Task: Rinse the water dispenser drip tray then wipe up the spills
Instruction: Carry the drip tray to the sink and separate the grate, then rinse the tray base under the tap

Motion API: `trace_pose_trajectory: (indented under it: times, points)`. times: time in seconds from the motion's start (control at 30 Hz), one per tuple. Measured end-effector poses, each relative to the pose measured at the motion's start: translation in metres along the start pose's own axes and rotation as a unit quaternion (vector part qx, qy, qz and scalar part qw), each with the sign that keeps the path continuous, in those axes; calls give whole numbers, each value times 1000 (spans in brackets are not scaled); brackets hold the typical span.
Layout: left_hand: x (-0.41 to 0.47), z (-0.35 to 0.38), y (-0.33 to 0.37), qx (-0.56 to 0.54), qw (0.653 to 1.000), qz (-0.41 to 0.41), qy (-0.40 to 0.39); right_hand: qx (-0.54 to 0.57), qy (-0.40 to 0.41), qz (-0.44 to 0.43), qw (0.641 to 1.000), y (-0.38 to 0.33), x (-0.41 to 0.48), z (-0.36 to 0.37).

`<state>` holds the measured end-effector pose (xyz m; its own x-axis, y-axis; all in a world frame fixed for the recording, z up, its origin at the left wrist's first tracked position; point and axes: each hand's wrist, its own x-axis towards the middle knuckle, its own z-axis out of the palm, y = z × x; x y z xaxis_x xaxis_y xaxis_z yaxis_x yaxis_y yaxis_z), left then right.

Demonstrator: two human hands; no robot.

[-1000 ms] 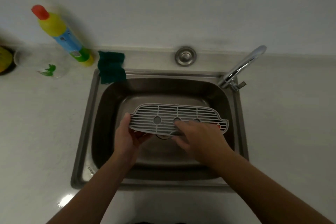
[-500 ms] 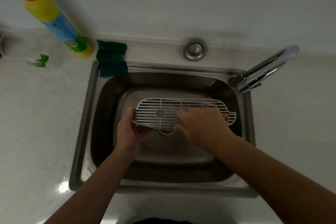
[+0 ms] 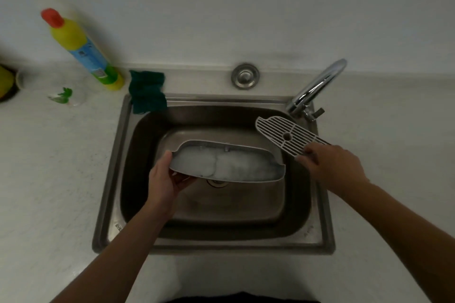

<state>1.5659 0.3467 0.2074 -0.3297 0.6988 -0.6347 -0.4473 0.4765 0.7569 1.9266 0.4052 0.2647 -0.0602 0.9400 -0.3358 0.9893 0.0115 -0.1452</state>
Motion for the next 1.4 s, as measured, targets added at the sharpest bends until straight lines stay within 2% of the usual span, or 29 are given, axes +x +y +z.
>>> trace_pose_trajectory:
  times: [0.1, 0.23, 0.53, 0.73, 0.83, 0.9, 1.03, 1.2, 1.27, 1.3, 1.33, 1.4]
  points:
    - [-9, -4, -1, 23, 1000, 21, 0, -36, 20, 38, 998, 45, -11, 20]
    - [-25, -6, -2, 58, 997, 53, 9, -60, 36, 36, 997, 75, -30, 42]
    - [-56, 3, 7, 115, 985, 130, 20, -47, 69, 35, 996, 86, -37, 71]
    - [-73, 23, 25, 190, 954, 229, -38, -25, 71, 42, 996, 89, -38, 73]
    - [-79, 35, 35, 276, 907, 312, -60, -3, 73, 39, 997, 91, -39, 75]
    - [-82, 42, 40, 355, 857, 367, -69, 11, 74, 36, 997, 92, -39, 76]
    - [-83, 51, 42, 490, 763, 408, -110, 29, 68, 49, 996, 91, -39, 77]
    - [-81, 54, 40, 610, 609, 485, -149, 58, 54, 58, 995, 88, -38, 73]
    - [-78, 53, 36, 632, 579, 494, -148, 74, 48, 65, 994, 85, -35, 68]
    - [-75, 52, 34, 625, 587, 495, -141, 79, 48, 69, 993, 84, -32, 64]
    - [-73, 50, 33, 601, 622, 485, -130, 82, 50, 72, 993, 83, -29, 60]
    - [-67, 47, 34, 499, 745, 434, -86, 91, 71, 73, 991, 77, -21, 48]
